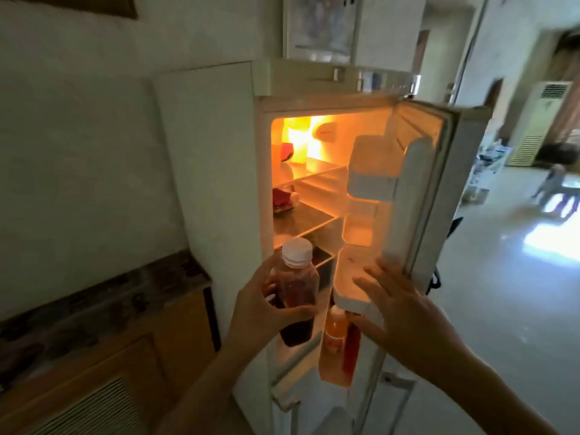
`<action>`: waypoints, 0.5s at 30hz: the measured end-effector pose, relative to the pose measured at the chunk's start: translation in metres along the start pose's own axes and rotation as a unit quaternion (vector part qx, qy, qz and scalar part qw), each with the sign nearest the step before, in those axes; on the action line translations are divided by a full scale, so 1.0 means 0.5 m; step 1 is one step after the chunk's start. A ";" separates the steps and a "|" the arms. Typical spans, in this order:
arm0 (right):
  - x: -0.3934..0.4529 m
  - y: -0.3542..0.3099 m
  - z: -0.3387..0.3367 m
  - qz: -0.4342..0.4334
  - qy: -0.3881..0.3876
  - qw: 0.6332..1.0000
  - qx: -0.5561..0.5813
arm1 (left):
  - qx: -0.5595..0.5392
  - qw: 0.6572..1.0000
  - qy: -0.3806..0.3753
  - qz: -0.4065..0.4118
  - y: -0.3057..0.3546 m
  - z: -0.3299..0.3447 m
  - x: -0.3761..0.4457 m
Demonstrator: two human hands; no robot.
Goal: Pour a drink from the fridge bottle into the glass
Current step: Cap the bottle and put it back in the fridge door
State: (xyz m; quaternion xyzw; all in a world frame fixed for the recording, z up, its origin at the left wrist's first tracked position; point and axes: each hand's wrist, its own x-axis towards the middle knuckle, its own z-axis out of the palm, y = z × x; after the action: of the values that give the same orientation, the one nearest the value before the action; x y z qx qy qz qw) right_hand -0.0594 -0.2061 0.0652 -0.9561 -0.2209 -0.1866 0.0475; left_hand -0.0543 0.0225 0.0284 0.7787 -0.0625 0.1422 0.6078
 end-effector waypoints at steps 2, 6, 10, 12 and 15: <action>-0.004 0.011 0.007 0.004 -0.033 0.999 -0.024 | -0.022 0.999 -0.027 0.018 0.001 0.036 0.050; 0.001 0.016 0.011 0.007 -0.035 0.998 -0.044 | -0.052 0.995 -0.080 0.037 -0.008 0.105 0.145; 0.007 0.014 0.018 0.010 -0.042 0.998 -0.036 | -0.084 0.990 -0.112 0.029 -0.028 0.149 0.220; 0.007 0.011 0.019 0.015 -0.043 0.998 -0.031 | -0.109 0.985 -0.130 0.013 -0.037 0.167 0.255; 0.012 0.006 0.016 0.027 -0.023 0.999 -0.003 | -0.135 0.975 -0.173 -0.014 -0.052 0.191 0.304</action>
State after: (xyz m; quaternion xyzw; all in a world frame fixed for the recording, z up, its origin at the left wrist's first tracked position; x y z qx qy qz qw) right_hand -0.0505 -0.2051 0.0600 -0.9659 -0.1950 -0.1641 0.0452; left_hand 0.1114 -0.0513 0.0285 0.7029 -0.1750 -0.0131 0.6893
